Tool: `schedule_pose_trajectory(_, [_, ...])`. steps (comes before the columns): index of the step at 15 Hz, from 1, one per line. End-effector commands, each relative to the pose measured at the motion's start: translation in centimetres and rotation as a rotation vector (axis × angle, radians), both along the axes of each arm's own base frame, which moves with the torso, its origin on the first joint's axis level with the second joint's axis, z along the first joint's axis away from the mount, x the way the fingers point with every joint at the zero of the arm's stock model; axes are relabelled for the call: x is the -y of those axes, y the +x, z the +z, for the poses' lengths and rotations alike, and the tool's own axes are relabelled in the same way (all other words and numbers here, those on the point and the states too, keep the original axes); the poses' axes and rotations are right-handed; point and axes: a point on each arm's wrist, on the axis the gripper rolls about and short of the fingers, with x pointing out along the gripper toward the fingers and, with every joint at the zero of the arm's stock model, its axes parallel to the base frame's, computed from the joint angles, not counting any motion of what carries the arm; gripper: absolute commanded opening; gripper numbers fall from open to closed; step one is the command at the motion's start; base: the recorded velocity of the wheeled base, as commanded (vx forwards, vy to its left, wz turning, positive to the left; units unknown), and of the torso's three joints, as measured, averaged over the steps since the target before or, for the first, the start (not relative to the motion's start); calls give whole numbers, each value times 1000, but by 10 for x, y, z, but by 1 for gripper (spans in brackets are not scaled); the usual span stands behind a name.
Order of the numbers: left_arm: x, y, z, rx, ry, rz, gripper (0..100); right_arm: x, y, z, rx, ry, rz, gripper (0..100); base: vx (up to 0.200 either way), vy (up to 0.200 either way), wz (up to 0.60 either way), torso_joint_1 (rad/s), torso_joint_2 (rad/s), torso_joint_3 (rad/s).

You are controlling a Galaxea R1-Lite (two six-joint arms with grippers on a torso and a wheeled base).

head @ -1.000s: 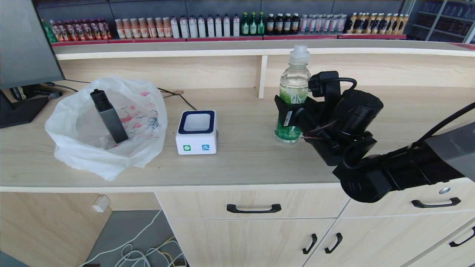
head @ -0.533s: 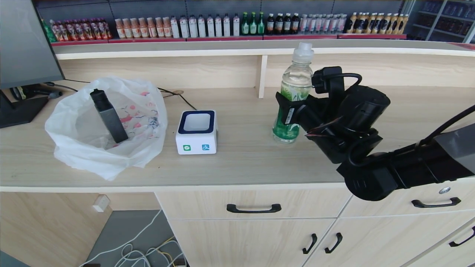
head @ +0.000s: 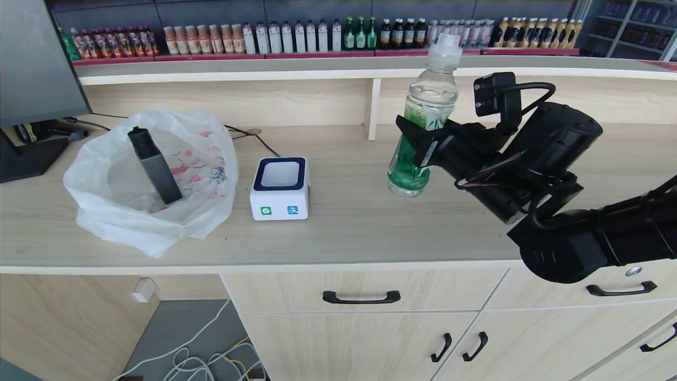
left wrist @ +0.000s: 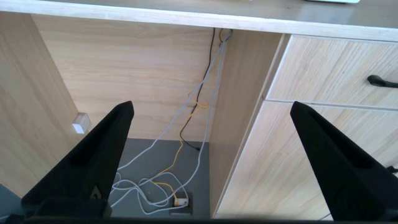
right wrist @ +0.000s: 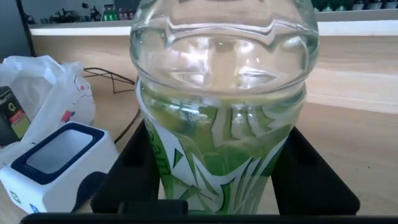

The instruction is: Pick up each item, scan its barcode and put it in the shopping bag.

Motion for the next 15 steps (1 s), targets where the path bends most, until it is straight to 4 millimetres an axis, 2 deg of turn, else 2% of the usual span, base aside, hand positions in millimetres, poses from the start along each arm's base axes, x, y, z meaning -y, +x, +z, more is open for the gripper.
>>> schedule_pose_trajectory(1, [0, 0, 0, 0, -1, 0, 100, 10, -17, 13, 21, 17, 45, 0, 0, 0, 0, 0, 0, 0])
schedule_pose_trajectory(5, [0, 0, 0, 0, -1, 0, 100, 25, -52, 7, -5, 49, 256, 0, 0, 0, 0, 0, 0, 0])
schedule_pose_trajectory(6, [0, 0, 0, 0, -1, 0, 100, 27, -55, 5, -6, 50, 271, 0, 0, 0, 0, 0, 0, 0])
schedule_pose_trajectory(7, [0, 0, 0, 0, -1, -2, 100, 33, -68, -4, -6, 43, 344, 0, 0, 0, 0, 0, 0, 0])
schedule_pose_trajectory(8, [0, 0, 0, 0, -1, -2, 100, 34, -71, -6, -5, 42, 361, 0, 0, 0, 0, 0, 0, 0])
schedule_pose_trajectory(12, [0, 0, 0, 0, -1, 0, 100, 47, -102, -35, -76, 60, 528, 0, 0, 0, 0, 0, 0, 0])
schedule_pose_trajectory(15, [0, 0, 0, 0, -1, -2, 100, 53, -121, -30, -105, 83, 620, 0, 0, 0, 0, 0, 0, 0])
